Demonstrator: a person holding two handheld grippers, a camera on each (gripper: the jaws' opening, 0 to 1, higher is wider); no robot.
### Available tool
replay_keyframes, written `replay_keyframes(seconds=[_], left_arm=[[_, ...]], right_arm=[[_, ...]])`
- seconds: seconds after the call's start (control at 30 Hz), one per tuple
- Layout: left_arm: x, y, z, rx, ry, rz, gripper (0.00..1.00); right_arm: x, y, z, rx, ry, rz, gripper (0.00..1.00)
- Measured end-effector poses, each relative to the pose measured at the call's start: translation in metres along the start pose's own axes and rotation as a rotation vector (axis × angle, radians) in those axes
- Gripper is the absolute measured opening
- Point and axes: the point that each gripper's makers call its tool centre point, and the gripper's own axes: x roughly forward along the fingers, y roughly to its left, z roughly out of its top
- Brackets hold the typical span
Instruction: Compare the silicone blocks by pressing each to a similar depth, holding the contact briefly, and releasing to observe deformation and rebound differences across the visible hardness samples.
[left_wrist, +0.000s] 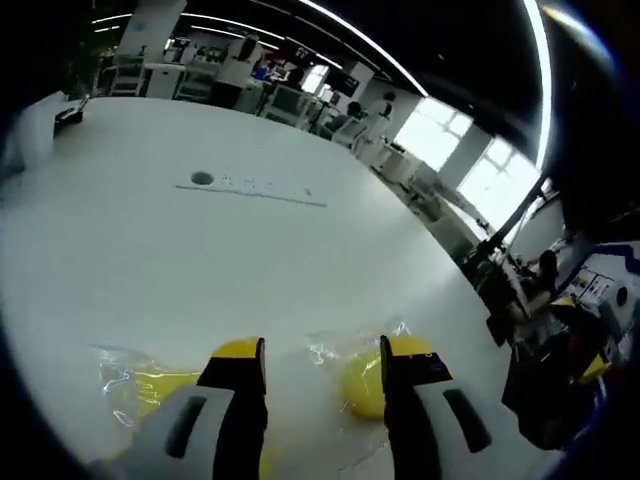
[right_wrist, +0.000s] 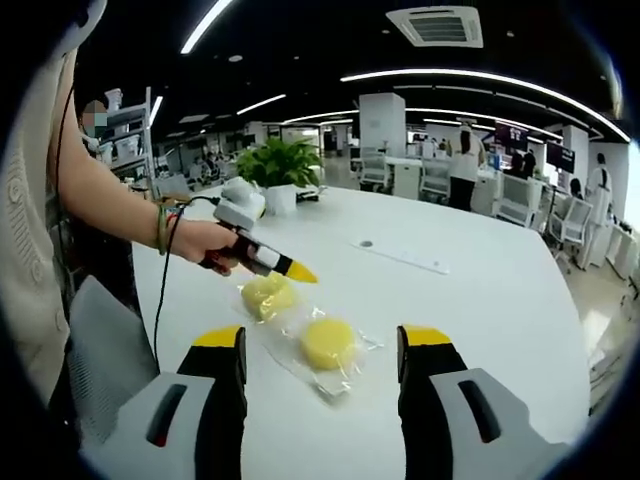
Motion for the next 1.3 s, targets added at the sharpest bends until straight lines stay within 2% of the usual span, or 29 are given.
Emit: replay_keyframes(seconds=[0.27,0.33,0.37,0.47,0.53,0.57,0.7,0.83,0.93,1.03,1.17,1.2,1.23,1.3], left_arm=[[-0.036,-0.010,0.013,0.070,-0.054,-0.013,0.50],[-0.047,-0.017,0.017,0.045,-0.072,-0.036,0.52],[-0.051,-0.021,0.021,0.057,-0.098,-0.053,0.52],[-0.071,-0.030,0.024,0.133,-0.114,-0.055,0.53],[-0.079,-0.033,0.026,0.121,-0.126,-0.063,0.53],[-0.085,-0.038,0.030,0.078,-0.161,-0.082,0.53],[-0.103,-0.040,0.032,0.080,-0.195,-0.084,0.53],[-0.122,-0.044,0.029,0.099,-0.210,-0.092,0.56],[-0.142,-0.043,0.021,0.182,-0.221,-0.083,0.62],[-0.157,-0.040,0.012,0.201,-0.216,-0.075,0.64],[-0.186,-0.031,-0.001,0.195,-0.232,-0.070,0.65],[-0.188,-0.030,-0.002,0.189,-0.235,-0.063,0.66],[-0.200,-0.021,-0.002,0.195,-0.261,-0.011,0.68],[-0.211,-0.018,-0.001,0.179,-0.299,0.005,0.70]], right_arm=[[0.004,0.015,0.006,-0.006,-0.004,0.020,0.57],[0.004,0.020,0.007,-0.007,-0.003,0.023,0.57],[0.004,0.022,0.008,-0.004,-0.004,0.024,0.57],[0.004,0.029,0.011,0.008,-0.003,0.025,0.57],[0.004,0.031,0.014,0.017,-0.006,0.020,0.58],[0.004,0.031,0.014,0.026,-0.007,0.013,0.59],[0.005,0.031,0.013,0.063,0.003,-0.033,0.62],[0.005,0.041,0.013,0.099,-0.011,-0.043,0.62],[0.004,0.047,0.010,0.141,-0.020,-0.066,0.58],[0.003,0.057,0.007,0.198,-0.040,-0.070,0.59],[0.000,0.065,0.002,0.229,-0.052,-0.072,0.60],[-0.001,0.066,0.002,0.238,-0.060,-0.075,0.60],[-0.002,0.066,0.002,0.240,-0.063,-0.077,0.61],[-0.004,0.067,0.002,0.250,-0.071,-0.087,0.64]])
